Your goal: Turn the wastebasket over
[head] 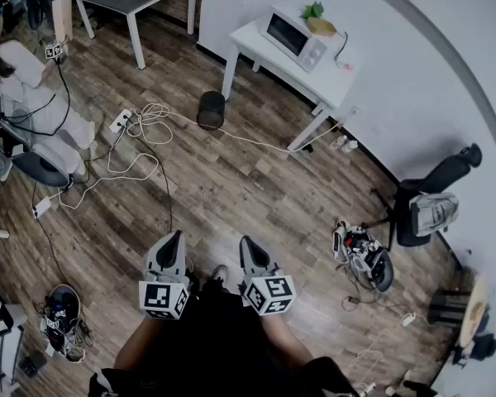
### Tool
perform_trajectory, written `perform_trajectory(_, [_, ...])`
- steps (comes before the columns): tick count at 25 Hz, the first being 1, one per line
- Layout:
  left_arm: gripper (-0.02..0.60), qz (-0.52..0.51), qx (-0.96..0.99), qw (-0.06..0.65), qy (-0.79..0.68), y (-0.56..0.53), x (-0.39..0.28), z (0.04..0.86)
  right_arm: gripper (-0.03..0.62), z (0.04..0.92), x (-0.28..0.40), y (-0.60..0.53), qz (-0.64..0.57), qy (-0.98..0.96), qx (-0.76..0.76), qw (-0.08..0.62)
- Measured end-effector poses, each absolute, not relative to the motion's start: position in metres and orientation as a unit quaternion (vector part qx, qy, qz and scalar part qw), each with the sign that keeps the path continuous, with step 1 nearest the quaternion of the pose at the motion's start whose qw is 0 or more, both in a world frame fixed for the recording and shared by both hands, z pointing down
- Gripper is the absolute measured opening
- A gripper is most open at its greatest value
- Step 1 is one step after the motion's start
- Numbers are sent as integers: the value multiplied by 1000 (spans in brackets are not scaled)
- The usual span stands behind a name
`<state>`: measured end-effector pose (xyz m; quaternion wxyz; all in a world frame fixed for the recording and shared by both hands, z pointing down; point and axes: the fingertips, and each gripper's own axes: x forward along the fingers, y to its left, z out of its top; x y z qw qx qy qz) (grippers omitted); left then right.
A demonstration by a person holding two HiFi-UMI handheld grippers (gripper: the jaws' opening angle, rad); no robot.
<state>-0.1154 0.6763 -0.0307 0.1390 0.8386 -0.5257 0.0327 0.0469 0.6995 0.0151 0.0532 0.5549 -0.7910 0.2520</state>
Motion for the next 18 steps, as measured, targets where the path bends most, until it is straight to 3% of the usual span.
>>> perform_trajectory(18, [29, 41, 845, 146, -513, 662, -138, -27, 29, 11, 20, 687, 260, -783, 564, 44])
